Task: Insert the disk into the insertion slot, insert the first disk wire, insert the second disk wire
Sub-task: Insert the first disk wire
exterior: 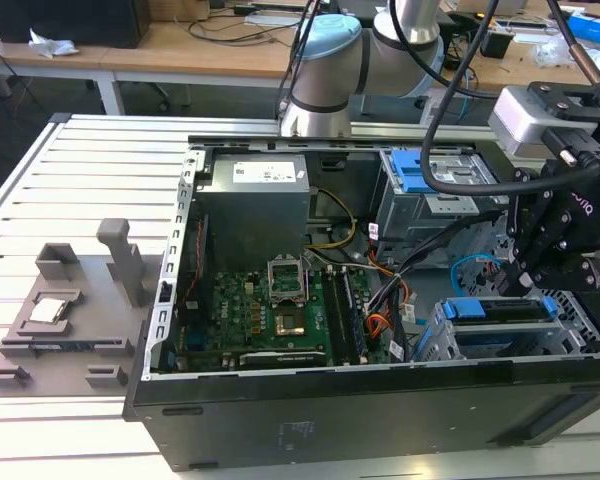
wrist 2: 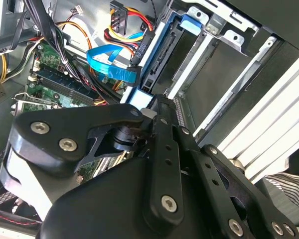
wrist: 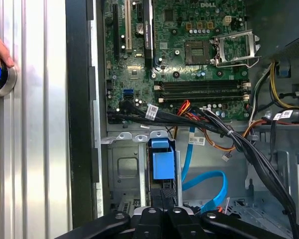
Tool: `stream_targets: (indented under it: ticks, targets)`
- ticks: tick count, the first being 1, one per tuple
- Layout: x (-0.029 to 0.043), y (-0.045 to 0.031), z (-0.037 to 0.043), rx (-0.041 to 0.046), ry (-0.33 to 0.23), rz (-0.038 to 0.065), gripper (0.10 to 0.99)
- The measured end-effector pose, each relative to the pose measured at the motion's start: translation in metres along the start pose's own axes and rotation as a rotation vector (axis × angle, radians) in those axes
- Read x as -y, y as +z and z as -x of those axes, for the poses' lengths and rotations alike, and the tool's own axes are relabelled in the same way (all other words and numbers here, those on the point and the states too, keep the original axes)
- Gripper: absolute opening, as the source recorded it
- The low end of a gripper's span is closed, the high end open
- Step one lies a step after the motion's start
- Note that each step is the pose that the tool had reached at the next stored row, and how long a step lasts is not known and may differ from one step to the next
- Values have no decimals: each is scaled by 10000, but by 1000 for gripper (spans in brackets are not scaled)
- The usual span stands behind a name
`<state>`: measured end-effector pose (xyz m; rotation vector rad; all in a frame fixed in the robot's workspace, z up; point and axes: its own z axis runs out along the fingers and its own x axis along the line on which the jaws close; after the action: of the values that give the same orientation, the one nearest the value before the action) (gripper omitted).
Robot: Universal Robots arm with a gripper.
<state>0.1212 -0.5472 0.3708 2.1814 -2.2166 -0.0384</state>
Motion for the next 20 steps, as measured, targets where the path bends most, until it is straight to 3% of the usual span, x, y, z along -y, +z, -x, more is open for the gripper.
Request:
stream_targets:
  ticks: [2, 3, 4, 6, 7, 8, 10, 12, 13, 20]
  targets:
    - [1, 0, 0, 0, 0, 0, 106]
    - [1, 0, 0, 0, 0, 0, 169]
    - [1, 0, 0, 0, 0, 0, 169]
    - [2, 0, 0, 0, 0, 0, 294]
    - [2, 0, 0, 0, 0, 0, 294]
    - [2, 0, 0, 0, 0, 0, 361]
    - [2, -20, -1, -2, 0, 0, 361]
    - [-3, -135, 0, 1, 0, 0, 361]
    - [-4, -158, 1, 0, 0, 0, 361]
    - [0, -180, 36, -1, -10, 0, 361]
